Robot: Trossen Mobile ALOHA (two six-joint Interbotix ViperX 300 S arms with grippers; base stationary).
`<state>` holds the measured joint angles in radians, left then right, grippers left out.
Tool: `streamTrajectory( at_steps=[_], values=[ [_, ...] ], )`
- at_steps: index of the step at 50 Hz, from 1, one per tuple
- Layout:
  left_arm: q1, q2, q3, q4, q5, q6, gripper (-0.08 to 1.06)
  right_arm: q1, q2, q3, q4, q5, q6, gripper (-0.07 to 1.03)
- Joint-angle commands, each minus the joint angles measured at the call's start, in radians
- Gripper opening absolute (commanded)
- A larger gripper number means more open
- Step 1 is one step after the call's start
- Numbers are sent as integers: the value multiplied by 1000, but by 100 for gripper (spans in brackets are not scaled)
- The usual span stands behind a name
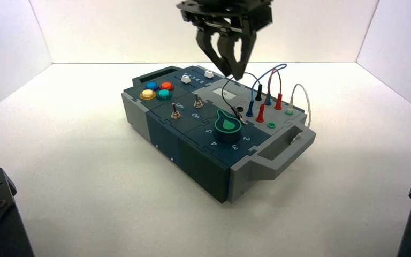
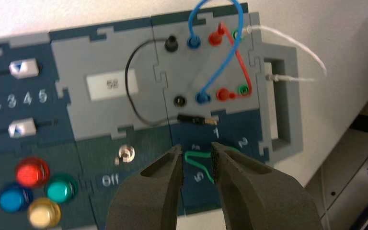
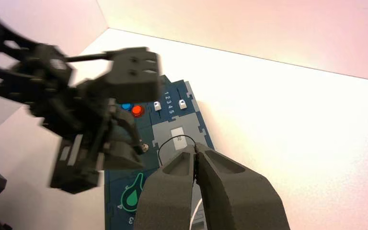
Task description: Pull the blue wire.
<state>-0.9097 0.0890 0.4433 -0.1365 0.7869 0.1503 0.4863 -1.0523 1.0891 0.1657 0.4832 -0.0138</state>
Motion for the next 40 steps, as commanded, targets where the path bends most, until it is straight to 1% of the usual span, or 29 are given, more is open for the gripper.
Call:
streamTrajectory(
  at_steps=[1, 5, 8, 11, 13, 20, 40],
  values=[
    [-8, 31, -67, -2, 9, 34, 34, -3, 5, -15, 3, -11, 2, -2],
    [-8, 48, -78, -2, 12, 46, 36, -5, 5, -15, 3, -9, 2, -2],
    [-8, 61, -83, -2, 12, 55, 40, -5, 5, -15, 3, -9, 2, -2],
    [-11, 72, -87, -2, 12, 64, 49, -5, 5, -15, 3, -9, 2, -2],
    [-12, 77, -89, -2, 12, 69, 51, -5, 5, -15, 3, -9, 2, -2],
    [-12, 94, -98, -2, 12, 83, 51, -3, 5, -15, 3, -11, 2, -2],
    [-38, 135, -137, -3, 14, 94, 51, -3, 5, -17, 2, -11, 2, -2]
  ],
)
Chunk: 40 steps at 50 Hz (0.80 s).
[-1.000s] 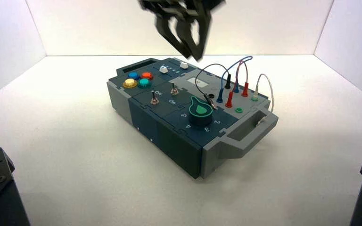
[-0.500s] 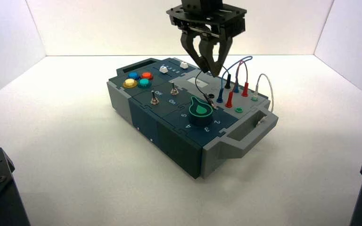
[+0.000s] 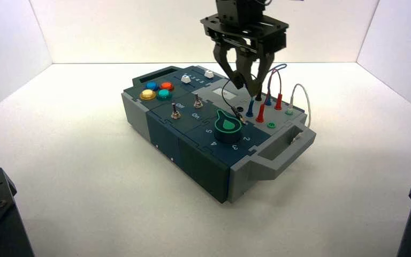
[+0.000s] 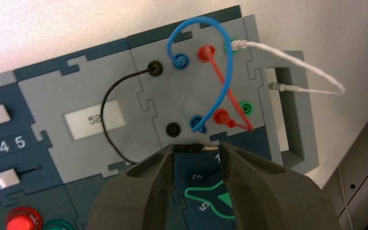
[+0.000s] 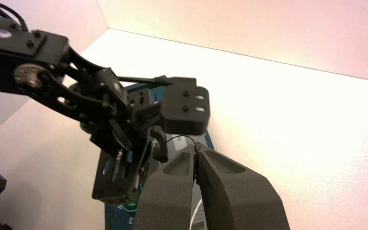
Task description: Pull the blue wire.
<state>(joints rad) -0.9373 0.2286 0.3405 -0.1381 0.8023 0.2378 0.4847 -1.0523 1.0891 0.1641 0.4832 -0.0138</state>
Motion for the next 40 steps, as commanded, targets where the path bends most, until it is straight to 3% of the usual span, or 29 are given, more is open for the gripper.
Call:
streamTrajectory(
  at_steps=[1, 40],
  values=[
    [-11, -2, -35, -2, -2, 6, 51, -2, 5, -17, 3, -11, 2, -2],
    [-14, 74, -86, 2, -2, 29, 49, -2, 0, -17, 2, -12, 2, -2]
  ],
)
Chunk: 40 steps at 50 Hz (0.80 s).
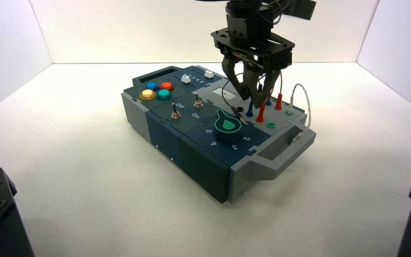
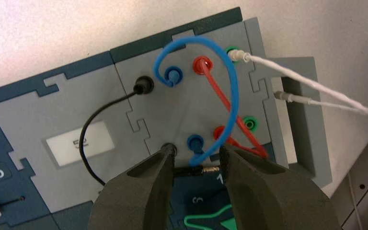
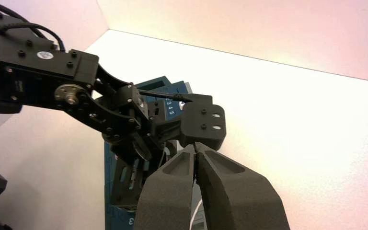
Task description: Pull the blue wire.
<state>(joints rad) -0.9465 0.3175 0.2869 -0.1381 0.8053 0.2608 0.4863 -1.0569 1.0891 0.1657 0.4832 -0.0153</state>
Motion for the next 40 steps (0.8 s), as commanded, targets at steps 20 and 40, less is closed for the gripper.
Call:
streamTrajectory(
  at_steps=[20, 40],
  values=[
    [-5, -6, -41, 0, -5, 8, 11, -3, 5, -15, 0, -11, 3, -2],
    [-5, -14, -35, 0, 3, -5, -3, -5, 5, -15, 0, -11, 3, -2]
  ],
)
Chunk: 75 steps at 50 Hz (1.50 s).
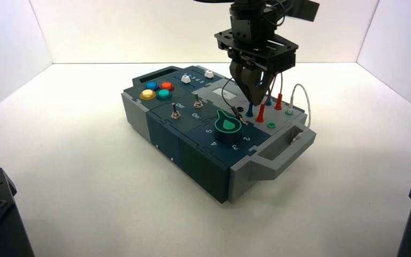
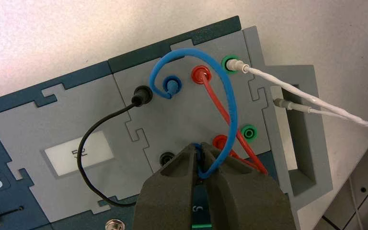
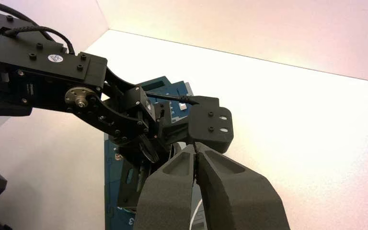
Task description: Pull the blue wire.
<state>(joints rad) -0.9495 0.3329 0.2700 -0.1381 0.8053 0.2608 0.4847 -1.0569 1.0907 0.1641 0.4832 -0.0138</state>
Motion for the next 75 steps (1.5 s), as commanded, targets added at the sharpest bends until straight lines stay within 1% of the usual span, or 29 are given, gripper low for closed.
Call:
streamTrajectory(
  at_steps=[1, 21, 45, 53, 62, 75],
  values=[
    [-2, -29, -18, 0, 5, -5, -3, -3, 5, -17, 2, -11, 2, -2],
    [-2, -61, -44, 0, 46, -5, -3, -3, 5, -17, 2, -11, 2, -2],
    [-2, -109, -51, 3, 77, -6, -3, -2, 5, -15, 3, -11, 3, -2],
    [-2, -123, -44, 5, 89, -6, -3, -3, 5, -15, 3, -11, 2, -2],
    [6, -160, -32, 25, 92, -5, -3, -3, 5, -15, 3, -11, 2, -2],
    [48, -202, -3, 26, 91, -2, -3, -3, 5, -12, 5, -11, 2, -2]
  ],
)
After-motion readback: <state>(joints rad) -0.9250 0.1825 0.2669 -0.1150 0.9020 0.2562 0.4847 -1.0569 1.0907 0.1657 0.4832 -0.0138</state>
